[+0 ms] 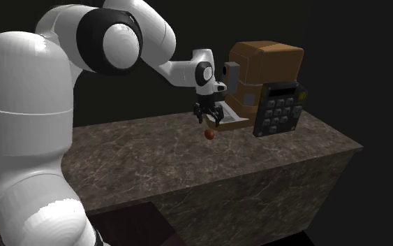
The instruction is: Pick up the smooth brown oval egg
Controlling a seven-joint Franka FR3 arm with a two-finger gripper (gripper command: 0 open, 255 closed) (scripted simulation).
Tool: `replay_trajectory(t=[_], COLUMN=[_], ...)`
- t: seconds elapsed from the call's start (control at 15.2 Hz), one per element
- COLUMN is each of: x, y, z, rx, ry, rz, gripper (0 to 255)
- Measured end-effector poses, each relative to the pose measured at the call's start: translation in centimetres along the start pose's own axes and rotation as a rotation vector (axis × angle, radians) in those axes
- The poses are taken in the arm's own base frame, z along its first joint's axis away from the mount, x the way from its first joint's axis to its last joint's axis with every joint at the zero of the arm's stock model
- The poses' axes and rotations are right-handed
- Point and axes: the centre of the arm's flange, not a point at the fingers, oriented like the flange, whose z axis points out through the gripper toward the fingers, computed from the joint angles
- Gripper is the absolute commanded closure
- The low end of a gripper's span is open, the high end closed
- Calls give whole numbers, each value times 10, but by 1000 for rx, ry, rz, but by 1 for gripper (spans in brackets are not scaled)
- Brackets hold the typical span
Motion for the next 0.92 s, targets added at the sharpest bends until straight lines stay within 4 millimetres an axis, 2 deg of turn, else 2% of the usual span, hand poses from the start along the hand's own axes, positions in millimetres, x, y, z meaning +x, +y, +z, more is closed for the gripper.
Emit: replay_trajectory(t=[0.46, 0.92], x=[57, 63], y=[-35, -46], z=[62, 99], rx=[-13, -14], ry=[-18, -20], rz=[-77, -85], gripper=[0, 0])
